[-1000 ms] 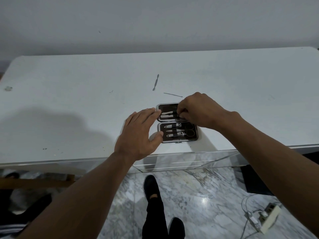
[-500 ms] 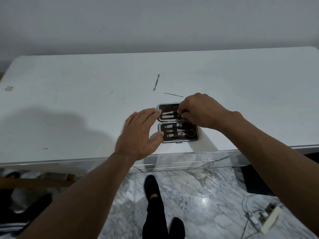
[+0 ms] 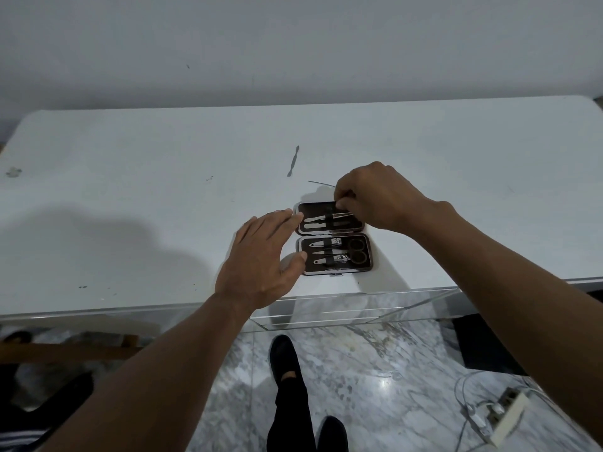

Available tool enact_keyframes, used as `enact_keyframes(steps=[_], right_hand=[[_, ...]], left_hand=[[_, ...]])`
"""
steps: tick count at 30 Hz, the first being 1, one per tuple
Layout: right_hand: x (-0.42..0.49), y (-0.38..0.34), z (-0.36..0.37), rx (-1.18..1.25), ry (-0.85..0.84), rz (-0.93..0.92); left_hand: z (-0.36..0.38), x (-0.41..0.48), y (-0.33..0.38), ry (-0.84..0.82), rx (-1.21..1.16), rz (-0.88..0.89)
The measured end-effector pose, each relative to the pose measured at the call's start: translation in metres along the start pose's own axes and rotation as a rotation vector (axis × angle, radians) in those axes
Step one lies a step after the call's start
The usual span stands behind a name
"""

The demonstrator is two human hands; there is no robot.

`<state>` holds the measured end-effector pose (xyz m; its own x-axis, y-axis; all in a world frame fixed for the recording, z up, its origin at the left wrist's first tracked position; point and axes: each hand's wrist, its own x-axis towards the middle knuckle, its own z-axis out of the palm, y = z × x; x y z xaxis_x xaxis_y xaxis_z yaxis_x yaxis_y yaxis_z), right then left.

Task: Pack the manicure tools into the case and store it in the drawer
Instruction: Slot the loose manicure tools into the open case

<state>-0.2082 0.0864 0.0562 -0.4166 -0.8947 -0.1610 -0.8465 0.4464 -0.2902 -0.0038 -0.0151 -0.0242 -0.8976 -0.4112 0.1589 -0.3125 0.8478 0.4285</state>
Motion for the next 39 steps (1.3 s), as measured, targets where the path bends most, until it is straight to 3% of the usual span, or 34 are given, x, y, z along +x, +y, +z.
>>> enact_keyframes(steps=[8,28,39], right_hand=[[0.036,-0.003,0.004,0.000,0.069,0.092],[0.074,-0.014,0.009,-0.099,-0.002,0.096],[0.069,-0.025,-0.001,-0.105,-0.132,0.121]], left_hand=[[-0.001,0.001,0.001,-0.001,0.011,0.001],[-0.001,0.001,0.001,0.003,0.001,-0.008],[-0.001,0.000,0.002,0.013,-0.003,-0.011]])
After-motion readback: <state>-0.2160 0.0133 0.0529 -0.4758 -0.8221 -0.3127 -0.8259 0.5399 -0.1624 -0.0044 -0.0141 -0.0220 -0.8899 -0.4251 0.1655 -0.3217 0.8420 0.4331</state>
